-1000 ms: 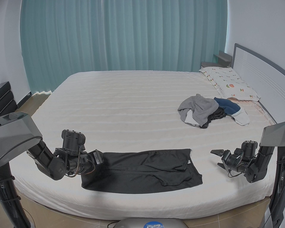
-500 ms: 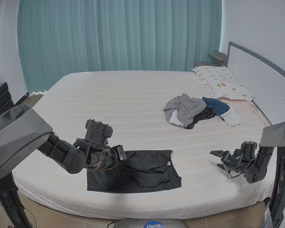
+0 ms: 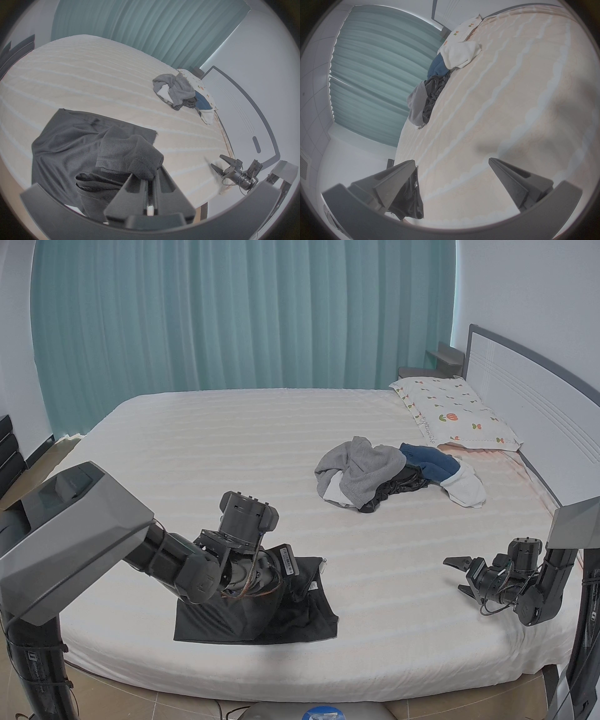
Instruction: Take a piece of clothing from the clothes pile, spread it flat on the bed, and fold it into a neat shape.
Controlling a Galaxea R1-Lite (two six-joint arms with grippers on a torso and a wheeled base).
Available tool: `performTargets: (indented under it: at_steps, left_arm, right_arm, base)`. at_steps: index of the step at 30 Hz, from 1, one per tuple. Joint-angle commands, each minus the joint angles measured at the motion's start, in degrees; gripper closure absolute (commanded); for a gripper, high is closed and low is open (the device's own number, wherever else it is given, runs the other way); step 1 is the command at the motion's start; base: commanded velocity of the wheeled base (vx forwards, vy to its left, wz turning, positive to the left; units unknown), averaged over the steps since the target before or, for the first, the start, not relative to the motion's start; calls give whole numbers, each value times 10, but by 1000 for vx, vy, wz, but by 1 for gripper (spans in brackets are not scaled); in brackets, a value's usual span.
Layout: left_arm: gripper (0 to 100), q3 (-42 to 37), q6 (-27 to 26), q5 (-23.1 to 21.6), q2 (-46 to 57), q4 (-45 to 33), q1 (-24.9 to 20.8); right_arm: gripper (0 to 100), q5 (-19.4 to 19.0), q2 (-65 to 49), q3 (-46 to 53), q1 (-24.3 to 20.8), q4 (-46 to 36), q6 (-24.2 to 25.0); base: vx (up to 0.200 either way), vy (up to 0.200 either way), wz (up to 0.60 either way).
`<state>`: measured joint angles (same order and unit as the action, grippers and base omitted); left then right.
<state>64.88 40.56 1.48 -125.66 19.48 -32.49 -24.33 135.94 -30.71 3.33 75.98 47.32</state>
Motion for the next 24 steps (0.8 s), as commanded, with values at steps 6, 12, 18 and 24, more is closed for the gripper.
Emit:
performTargets:
  at_steps: [6,12,18,24]
  left_arm:
    - [0,33,22,6,-42,2,-13]
    - [0,49,54,15,-42,1,-13]
    - [0,17,60,15,-20,5,-6]
    - [0,-67,74,-4,44,15,39]
  right_arm:
    - [0,0,1,0,0,0,0]
    - [0,0,1,0,-1,0,0]
    - [0,0,1,1,-2,0,0]
    - [0,0,-1,6,-4,0,0]
  base:
    - [0,0,0]
    - [0,0,0]
    - [0,0,0]
    - [0,0,0]
